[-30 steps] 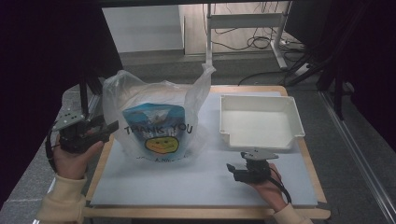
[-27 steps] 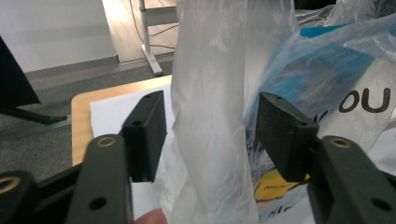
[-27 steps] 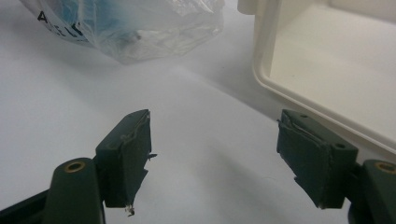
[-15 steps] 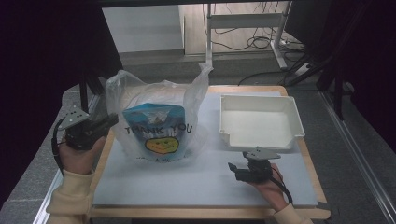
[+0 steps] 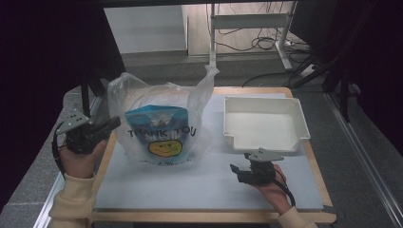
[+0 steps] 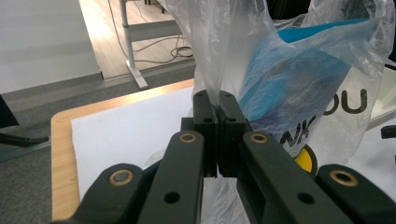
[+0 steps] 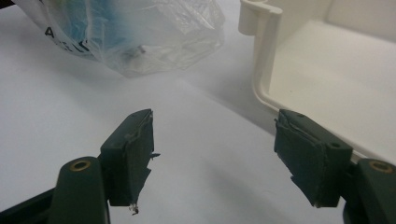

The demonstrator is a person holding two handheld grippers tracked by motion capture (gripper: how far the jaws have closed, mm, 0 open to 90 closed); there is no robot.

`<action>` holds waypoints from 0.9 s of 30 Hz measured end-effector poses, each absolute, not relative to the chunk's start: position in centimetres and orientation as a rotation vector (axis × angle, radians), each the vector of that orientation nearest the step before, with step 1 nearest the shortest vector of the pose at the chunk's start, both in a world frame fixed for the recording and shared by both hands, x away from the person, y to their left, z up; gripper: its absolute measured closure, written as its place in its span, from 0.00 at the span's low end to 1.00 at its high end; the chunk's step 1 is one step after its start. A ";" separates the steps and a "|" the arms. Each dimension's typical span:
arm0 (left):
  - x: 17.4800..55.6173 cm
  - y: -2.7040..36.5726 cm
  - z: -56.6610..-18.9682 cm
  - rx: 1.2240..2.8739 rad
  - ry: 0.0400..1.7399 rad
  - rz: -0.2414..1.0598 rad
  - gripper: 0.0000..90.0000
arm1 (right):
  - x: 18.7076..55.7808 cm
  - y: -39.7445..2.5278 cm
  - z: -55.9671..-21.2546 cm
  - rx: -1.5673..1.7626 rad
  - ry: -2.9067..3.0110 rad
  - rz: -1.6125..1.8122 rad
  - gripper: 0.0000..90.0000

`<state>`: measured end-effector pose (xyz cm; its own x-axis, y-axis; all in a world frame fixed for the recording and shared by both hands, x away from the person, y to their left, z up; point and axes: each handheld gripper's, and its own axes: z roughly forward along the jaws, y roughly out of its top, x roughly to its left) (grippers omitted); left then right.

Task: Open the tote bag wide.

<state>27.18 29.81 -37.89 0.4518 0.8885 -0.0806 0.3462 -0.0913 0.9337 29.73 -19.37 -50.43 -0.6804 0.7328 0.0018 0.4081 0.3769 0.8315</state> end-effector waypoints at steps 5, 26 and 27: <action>26.9 29.8 -37.7 1.653 1.077 0.648 0.99 | 29.8 -18.9 -50.5 0.974 2.289 1.221 0.32; 26.7 30.1 -37.7 1.633 1.057 0.621 1.00 | 31.9 -15.7 -42.9 0.863 2.195 1.432 0.35; 26.7 30.1 -37.7 1.633 1.058 0.621 1.00 | 32.0 -15.5 -42.7 0.856 2.192 1.443 0.35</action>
<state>26.66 30.10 -37.66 0.4752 0.8732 -0.1078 0.3310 -0.0639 0.9415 31.97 -15.51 -42.66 -0.7428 0.6694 0.0167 0.2800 0.2879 0.9158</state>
